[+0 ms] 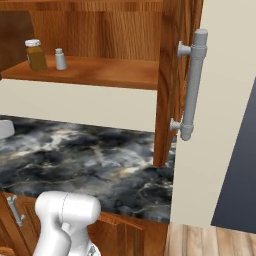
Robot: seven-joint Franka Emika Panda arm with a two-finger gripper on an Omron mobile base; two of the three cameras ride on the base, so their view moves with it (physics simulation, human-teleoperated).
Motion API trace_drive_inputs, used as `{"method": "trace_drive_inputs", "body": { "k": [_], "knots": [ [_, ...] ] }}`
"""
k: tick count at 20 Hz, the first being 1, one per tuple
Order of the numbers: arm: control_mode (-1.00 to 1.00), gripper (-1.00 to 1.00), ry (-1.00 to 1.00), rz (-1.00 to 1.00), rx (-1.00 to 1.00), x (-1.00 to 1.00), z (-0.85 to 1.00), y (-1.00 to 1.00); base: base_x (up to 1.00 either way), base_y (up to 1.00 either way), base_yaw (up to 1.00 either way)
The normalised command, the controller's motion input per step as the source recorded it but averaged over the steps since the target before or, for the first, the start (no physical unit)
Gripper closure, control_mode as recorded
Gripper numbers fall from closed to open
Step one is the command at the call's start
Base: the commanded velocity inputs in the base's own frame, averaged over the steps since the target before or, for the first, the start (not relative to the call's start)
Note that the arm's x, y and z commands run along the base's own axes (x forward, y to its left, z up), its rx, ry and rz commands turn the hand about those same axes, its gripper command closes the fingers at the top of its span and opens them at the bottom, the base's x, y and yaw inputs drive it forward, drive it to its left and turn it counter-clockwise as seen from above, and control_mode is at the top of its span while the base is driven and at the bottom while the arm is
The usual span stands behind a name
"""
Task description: Collect the turmeric, ketchup, and shaker from the cabinet and place them next to the stove.
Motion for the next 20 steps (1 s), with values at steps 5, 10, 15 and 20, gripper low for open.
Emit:
{"method": "trace_drive_inputs", "body": {
  "k": [5, 10, 15, 20],
  "knots": [
    [-1.00, -1.00, -0.05, 0.08, 0.01, 0.44, 0.01, -0.05, 0.08, 0.01, 0.00],
    [-1.00, -1.00, -0.09, 0.20, 0.05, 0.81, 0.13, -0.09, 0.00, 0.00, 0.00],
    [-1.00, -1.00, -0.05, 0.17, 0.00, 0.61, 0.39, 0.00, 0.00, 0.00, 0.00],
    [-1.00, -1.00, 0.04, 0.03, 0.06, 0.37, 0.62, 0.00, 0.00, 0.00, 0.00]
  ]
}}
